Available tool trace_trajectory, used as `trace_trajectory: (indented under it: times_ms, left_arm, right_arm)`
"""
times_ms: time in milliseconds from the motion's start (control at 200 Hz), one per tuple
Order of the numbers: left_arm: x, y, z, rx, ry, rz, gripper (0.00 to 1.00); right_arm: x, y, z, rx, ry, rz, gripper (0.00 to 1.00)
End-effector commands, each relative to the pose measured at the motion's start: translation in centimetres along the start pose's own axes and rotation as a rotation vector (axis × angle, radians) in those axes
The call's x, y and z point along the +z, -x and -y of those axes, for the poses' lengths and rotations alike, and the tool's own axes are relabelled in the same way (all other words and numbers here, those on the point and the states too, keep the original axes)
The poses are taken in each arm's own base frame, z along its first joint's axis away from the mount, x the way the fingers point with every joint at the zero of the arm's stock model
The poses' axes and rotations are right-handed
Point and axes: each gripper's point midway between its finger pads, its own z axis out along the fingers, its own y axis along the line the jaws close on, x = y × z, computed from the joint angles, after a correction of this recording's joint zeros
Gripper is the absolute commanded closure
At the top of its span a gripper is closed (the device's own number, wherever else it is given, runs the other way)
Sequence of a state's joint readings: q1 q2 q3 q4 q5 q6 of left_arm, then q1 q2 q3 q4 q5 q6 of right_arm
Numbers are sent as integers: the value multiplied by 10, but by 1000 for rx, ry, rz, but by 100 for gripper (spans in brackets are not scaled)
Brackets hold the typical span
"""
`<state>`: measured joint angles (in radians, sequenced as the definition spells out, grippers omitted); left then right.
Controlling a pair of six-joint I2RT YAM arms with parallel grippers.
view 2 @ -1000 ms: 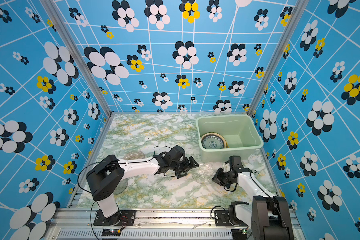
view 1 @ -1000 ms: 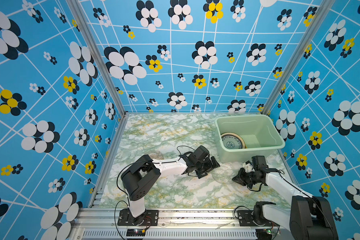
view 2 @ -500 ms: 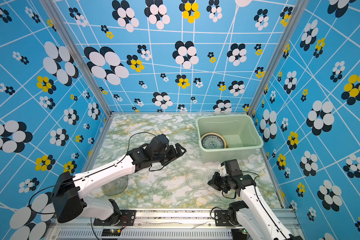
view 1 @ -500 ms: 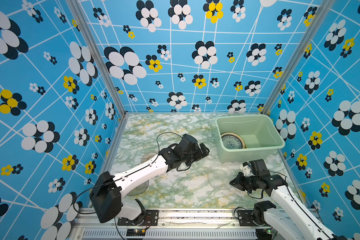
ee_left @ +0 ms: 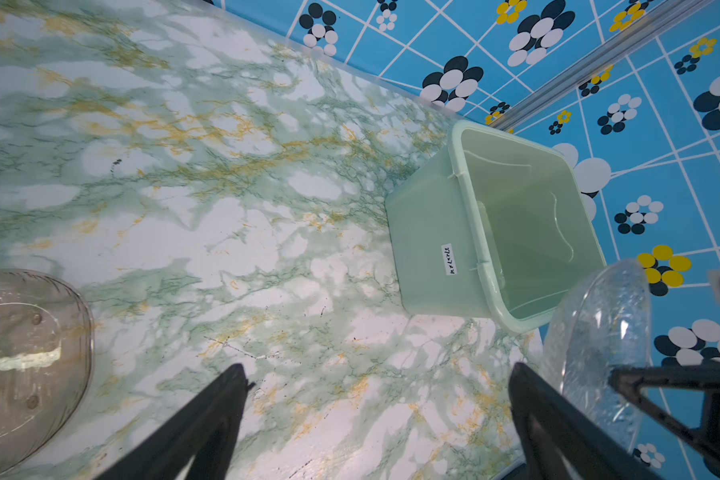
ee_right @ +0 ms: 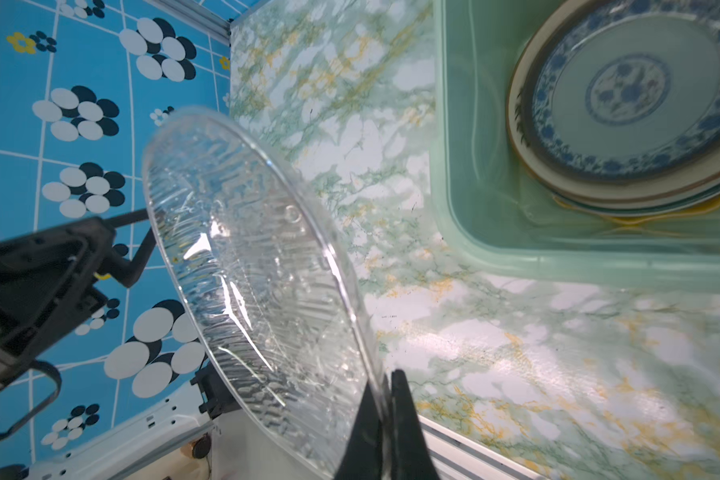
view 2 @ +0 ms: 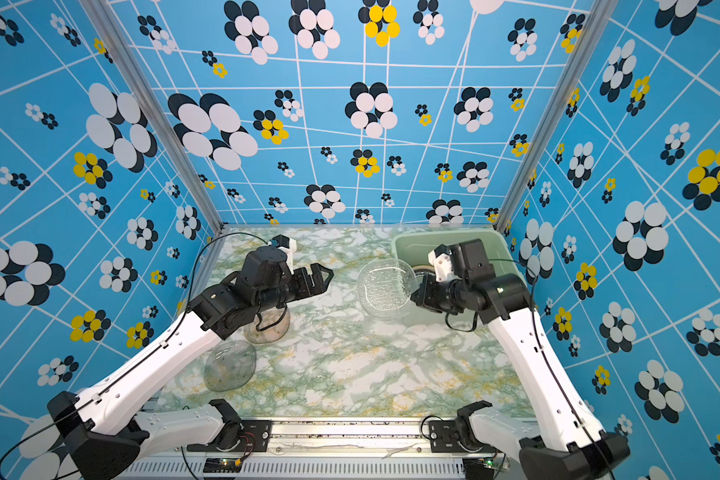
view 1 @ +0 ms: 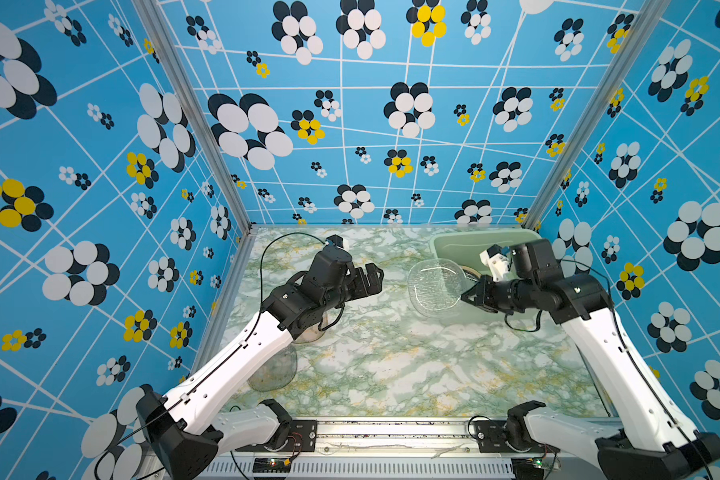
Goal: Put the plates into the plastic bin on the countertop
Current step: 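Carry the clear glass plate into the green bin with the right gripper, then lower the clear glass plate onto the stack and open the right gripper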
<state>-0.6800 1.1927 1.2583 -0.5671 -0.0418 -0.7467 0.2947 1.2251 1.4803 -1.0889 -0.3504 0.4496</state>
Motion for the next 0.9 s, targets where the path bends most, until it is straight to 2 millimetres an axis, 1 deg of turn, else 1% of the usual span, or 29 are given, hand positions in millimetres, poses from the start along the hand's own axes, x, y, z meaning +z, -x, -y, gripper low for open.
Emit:
trace_trajectory:
  times_ms: [0,65,120,125,135,180,250,405,485,650,805,900]
  left_arm:
    - [-5,-7,-3,104,-2,-39,1]
    - [-3,-10,3,135,-32,-56,1]
    - [-1,-13,9,164,-64,-68,1]
    - [-1,-13,9,166,-67,-68,1]
    - [0,-13,10,171,-71,-70,1]
    - [2,-14,14,188,-92,-73,1]
    - [5,-15,19,215,-119,-82,1]
    - [19,-20,25,248,-147,-110,1]
    - [28,-23,28,271,-160,-131,1]
    - [42,-32,31,350,-158,-161,1]
    - [50,-33,33,363,-164,-167,1]
    - [54,-34,32,362,-163,-175,1]
  right_arm:
    - [-7,22,32,-42,-155,-16,100]
    - [-11,49,41,-18,-166,32,100]
    - [-7,62,51,-16,-184,36,100]
    - [-8,65,57,-3,-193,39,100]
    - [-9,68,62,9,-202,42,100]
    - [-6,75,74,21,-215,32,100]
    - [2,80,93,34,-240,6,100]
    - [16,81,134,59,-310,-70,100]
    - [22,82,151,66,-351,-104,100]
    - [36,79,175,66,-424,-189,100]
    - [57,71,201,85,-469,-255,100]
    - [69,67,211,102,-471,-283,100]
